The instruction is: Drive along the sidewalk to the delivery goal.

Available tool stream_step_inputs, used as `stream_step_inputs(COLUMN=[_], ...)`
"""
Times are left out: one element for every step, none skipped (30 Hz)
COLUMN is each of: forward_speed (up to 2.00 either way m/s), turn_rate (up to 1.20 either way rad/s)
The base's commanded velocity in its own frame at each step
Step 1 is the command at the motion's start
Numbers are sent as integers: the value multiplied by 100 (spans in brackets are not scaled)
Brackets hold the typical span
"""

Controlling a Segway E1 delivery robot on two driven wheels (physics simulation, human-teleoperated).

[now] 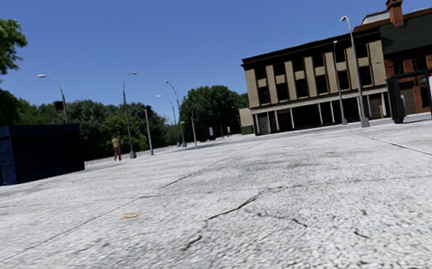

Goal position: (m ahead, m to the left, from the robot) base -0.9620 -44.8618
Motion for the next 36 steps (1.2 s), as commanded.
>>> stream_step_inputs(forward_speed=[190,190,190,190,190,190,190,190,191,196,200,200,200,200,200,200,200,200,200,200,200,200,200,200,200,200,200,200,200,200,200,200,200,200,200,200], turn_rate=[-63,-63,-63,-63,-63,-63,-63,-63,-63,-63,-63,-63,-63,-63,-63,-63,-63,-63,-63,-63,-63,-63,-63,-63,-63,-63,-63,-63,-63,-63,-63,-63,-63,-63,-63,-63])
